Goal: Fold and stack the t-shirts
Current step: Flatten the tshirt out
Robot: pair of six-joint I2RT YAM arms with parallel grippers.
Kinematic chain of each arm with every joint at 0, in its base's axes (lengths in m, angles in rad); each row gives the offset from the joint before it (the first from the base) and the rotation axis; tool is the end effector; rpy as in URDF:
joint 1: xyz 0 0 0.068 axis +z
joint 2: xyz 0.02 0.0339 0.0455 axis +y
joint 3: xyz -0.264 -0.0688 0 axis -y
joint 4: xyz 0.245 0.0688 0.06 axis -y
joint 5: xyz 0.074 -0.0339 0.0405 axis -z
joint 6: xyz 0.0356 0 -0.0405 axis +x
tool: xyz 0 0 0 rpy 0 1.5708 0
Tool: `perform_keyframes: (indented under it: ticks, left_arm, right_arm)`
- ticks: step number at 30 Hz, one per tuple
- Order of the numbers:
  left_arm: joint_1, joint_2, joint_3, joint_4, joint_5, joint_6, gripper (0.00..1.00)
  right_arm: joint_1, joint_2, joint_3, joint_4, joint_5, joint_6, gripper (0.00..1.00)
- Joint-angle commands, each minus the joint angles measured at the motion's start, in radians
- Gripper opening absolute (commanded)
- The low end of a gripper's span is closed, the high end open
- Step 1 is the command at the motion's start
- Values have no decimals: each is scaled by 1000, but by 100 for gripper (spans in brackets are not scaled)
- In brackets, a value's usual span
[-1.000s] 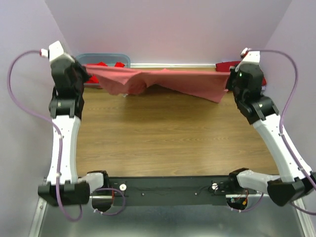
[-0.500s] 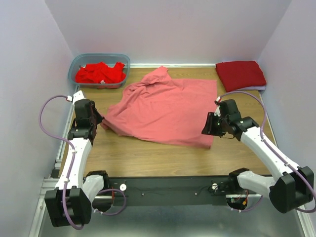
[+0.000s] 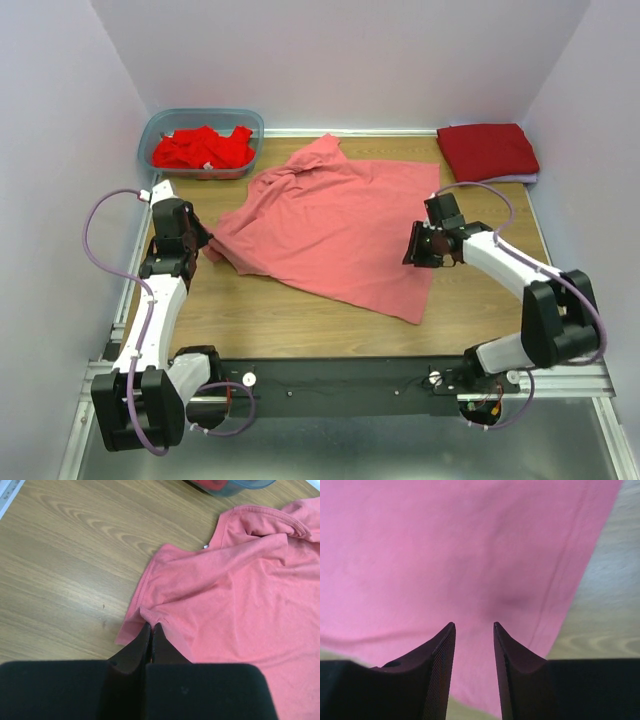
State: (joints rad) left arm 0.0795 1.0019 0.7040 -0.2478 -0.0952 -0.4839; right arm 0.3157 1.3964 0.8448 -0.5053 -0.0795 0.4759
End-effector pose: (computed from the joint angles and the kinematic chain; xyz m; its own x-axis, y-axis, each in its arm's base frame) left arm 0.2222 0.0211 0.2646 -0.3835 -0.4952 -0.7796 -0.3824 0.8535 -0.3540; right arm 0.2540 0.0859 0.2009 -0.8946 0.1882 -0.4053 0.0712 0.9554 0.2867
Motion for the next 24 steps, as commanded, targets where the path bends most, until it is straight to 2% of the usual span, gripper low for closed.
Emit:
perform_keyframes:
  ticks: [1,10,14,17,20,24]
  left_arm:
    - [8,-14,-11,33,18,16,0]
    - [8,17,-6,44,57,24,0]
    - [6,38,-9,54,90,31,0]
    - [6,73,-9,62,172,44,0]
    - [8,102,-14,65,222,50,0]
    - [-1,119,-15,70,244,53,0]
  right_arm:
    - [-50,87,-42,158,105,21,43]
    - [-153,317,83,283,132,3,41]
    - [-217,424,212,297,133,-14,41]
    - [-233,515,339,289,165,-65,42]
    - [-233,497,413,233,159,-85,45]
    - [-233,357,350,177,158,-69,52]
